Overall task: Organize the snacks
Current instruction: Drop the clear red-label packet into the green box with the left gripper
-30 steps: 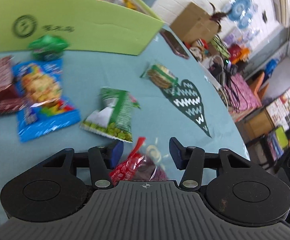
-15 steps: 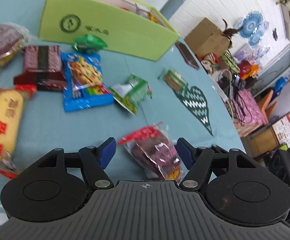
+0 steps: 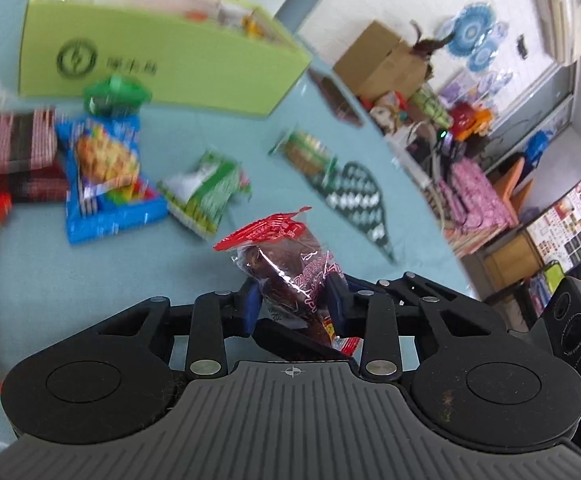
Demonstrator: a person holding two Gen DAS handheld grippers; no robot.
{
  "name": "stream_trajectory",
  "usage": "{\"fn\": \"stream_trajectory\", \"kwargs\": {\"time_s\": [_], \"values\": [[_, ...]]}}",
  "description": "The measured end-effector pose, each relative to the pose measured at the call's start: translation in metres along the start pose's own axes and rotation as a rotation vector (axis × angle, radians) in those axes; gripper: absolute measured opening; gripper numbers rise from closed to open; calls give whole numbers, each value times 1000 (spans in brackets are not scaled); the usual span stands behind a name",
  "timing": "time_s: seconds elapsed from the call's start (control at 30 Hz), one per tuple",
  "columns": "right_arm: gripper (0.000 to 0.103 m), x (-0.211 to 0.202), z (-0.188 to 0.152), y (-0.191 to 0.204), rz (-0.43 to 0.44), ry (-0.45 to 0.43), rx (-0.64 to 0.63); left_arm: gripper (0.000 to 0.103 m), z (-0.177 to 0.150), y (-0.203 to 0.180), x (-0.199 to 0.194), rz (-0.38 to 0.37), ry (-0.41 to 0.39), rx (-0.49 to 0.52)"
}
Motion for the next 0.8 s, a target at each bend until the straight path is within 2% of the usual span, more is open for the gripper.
{"fn": "stream_trajectory", "kwargs": {"time_s": [0.1, 0.2, 0.33, 0.47, 0.6, 0.67, 0.7, 0.73, 0.8], "values": [[62, -6, 35, -5, 14, -71, -9, 12, 40, -13, -12, -14, -62, 56], [63, 7, 79, -16, 13, -137, -35, 12, 93, -13, -15, 3, -123, 96], [64, 50, 142, -34, 6, -188, -60, 13, 164, 1, -6, 53, -174, 142], [64, 109, 189, -46, 23, -169, -76, 16, 215, 39, 9, 105, -181, 122], [66, 165, 211, -47, 61, -116, -89, 21, 238, 79, 24, 153, -165, 87], [67, 184, 211, -44, 81, -86, -93, 40, 237, 99, 30, 179, -148, 68], [71, 190, 211, -43, 83, -82, -93, 53, 236, 107, 30, 201, -147, 62], [73, 193, 211, -43, 78, -84, -93, 56, 235, 114, 26, 231, -155, 58], [77, 187, 210, -44, 57, -112, -87, 56, 233, 117, 12, 242, -188, 63]]}}
Point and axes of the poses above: each gripper's, at about its wrist camera, not at the fingertips, and x roughly the way its jaws point, y to its left, z to its top, the point moved 10 cm from there along x, roughly the way its jaws point, and after that the axes turned 10 degrees about -z, right-handed, at the moved point
